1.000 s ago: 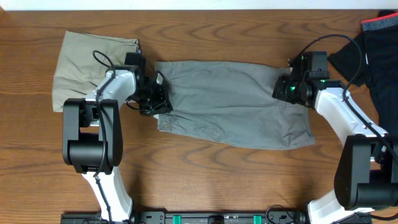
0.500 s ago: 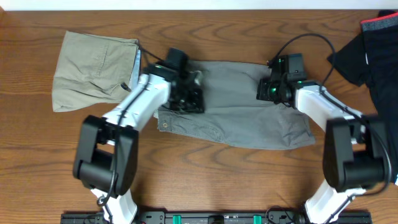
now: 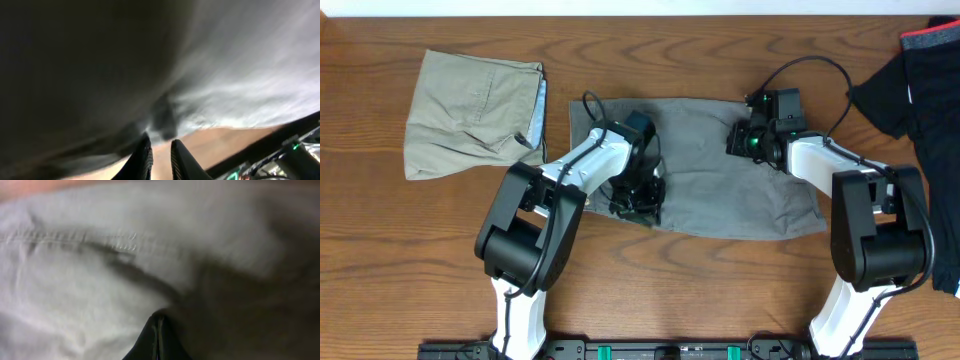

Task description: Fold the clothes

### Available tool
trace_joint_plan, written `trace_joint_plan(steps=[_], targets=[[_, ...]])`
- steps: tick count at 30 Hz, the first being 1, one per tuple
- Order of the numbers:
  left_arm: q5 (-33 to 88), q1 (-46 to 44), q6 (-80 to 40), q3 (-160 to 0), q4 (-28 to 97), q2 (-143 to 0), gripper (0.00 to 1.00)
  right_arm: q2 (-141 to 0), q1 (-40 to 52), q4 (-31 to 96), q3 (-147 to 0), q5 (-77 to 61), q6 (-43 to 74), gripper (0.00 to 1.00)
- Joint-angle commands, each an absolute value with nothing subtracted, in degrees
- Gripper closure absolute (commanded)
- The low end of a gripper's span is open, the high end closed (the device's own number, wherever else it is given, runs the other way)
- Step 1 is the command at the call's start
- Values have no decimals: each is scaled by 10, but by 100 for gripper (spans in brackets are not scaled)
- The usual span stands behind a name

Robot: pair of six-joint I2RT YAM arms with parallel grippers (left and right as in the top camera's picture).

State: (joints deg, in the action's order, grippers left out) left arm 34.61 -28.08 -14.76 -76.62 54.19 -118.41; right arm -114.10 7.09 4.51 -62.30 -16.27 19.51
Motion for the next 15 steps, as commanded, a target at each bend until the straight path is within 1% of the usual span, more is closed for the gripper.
trace_joint_plan(steps=[1, 5, 7, 8, 10, 12, 15], targets=[[338, -280, -135, -768, 566, -1192, 83, -1167, 41, 30, -620, -74, 210, 99], [316, -280, -123, -768, 586, -1192, 89, -1167, 7, 17, -620, -69, 226, 99], [317, -280, -113, -768, 587, -1190, 90, -1167, -11, 14, -620, -79, 236, 99], [317, -280, -109, -769, 585, -1187, 91, -1167, -19, 9, -620, -106, 232, 99], [317, -280, -100, -769, 578, -1177, 91, -1165, -31, 1, -620, -208, 185, 98], [317, -280, -90, -779, 576, -1161, 91, -1162, -38, 1, -620, -316, 142, 95], [316, -280, -69, -802, 570, -1124, 90, -1148, -37, 30, -620, -392, 127, 92]])
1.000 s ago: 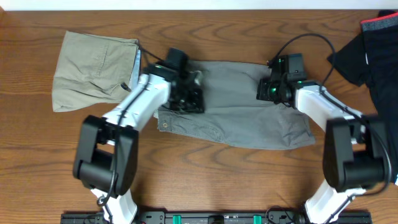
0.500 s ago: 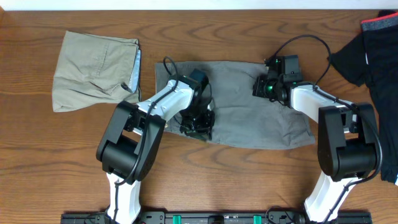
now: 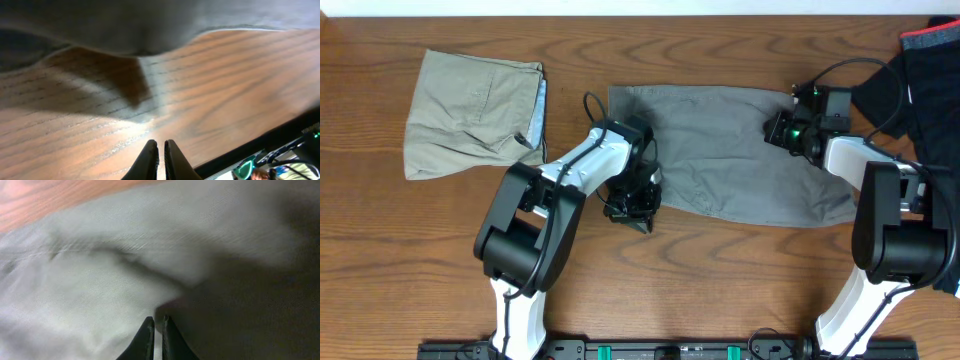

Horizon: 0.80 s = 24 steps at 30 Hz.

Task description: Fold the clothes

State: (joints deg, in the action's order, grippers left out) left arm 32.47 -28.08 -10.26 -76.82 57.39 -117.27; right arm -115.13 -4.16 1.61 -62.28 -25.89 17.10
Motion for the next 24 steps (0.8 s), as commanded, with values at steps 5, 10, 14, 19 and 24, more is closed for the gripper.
trace_joint_plan(steps=[5, 10, 14, 19, 24], targets=[[284, -279, -59, -814, 500, -1061, 90, -1111, -21, 79, -620, -453, 96, 93], [274, -279, -32, -812, 375, -1057, 90, -1079, 10, 155, -620, -450, 93, 97], [281, -279, -33, -812, 286, -1109, 90, -1084, 44, 214, -620, -404, 93, 99], [280, -279, -36, -812, 222, -1173, 91, -1096, 89, 257, -620, -307, 94, 99], [259, -277, -34, -812, 173, -1208, 91, -1099, 118, 309, -620, -282, 100, 99]])
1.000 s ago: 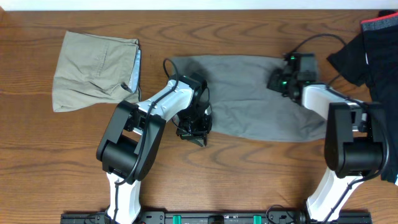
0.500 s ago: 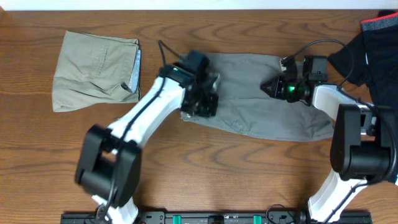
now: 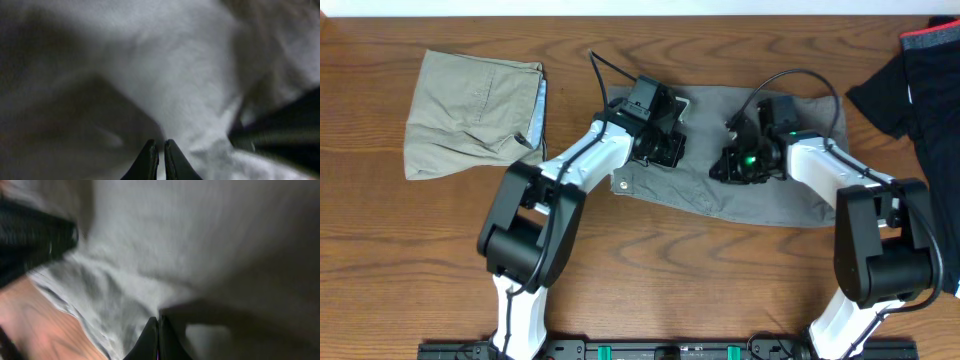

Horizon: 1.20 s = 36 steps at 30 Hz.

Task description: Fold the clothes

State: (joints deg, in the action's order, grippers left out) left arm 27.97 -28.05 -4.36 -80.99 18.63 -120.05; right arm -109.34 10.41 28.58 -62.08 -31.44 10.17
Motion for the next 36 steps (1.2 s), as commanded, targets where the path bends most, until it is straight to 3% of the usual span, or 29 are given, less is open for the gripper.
trace_joint_plan(steps=[1, 7, 12, 17, 19, 22, 25, 31, 36], targets=[[245, -276, -34, -812, 167, -1214, 91, -1099, 122, 330, -620, -277, 103, 99], [164, -258, -34, -812, 147, -1250, 91, -1099, 150, 476, -620, -199, 102, 99], [149, -216, -35, -813, 119, -1257, 90, -1099, 174, 523, -620, -182, 97, 99], [171, -170, -48, -837, 133, -1246, 88, -1099, 181, 526, -620, -182, 91, 99], [203, -154, -48, -846, 152, -1230, 83, -1099, 180, 529, -620, -182, 80, 99], [249, -138, -48, -847, 182, -1194, 64, -1097, 180, 532, -620, -186, 48, 99], [264, -135, -48, -847, 231, -1154, 59, -1081, 180, 523, -620, -216, 4, 99], [264, -152, -47, -847, 321, -1103, 57, -1008, 173, 451, -620, -289, -25, 99], [242, -160, -57, -847, 403, -1096, 60, -971, 145, 386, -620, -144, 137, 99]])
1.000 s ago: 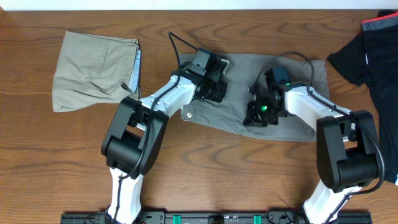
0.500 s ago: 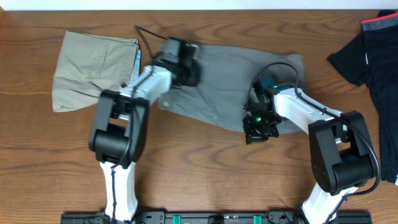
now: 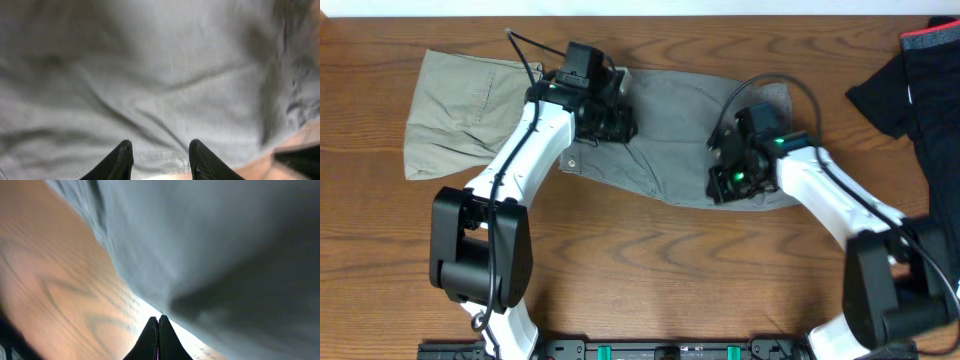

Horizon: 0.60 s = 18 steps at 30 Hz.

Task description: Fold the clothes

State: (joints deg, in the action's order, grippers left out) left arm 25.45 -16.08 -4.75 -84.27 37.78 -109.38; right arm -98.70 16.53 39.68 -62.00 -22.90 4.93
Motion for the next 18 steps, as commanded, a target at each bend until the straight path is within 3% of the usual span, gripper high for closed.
trace_joint_plan(steps=[1, 7, 11, 18], targets=[[230, -158, -66, -847, 421, -1096, 55, -971, 137, 378, -620, -110, 158, 99], [196, -121, -80, -847, 497, -1096, 54, -1025, 78, 312, -620, -30, 202, 99], [145, -84, -82, -847, 514, -1096, 37, -1085, 52, 286, -620, -27, 202, 99], [145, -29, -82, -846, 530, -1096, 23, -1163, -8, 323, -620, 86, 237, 99]])
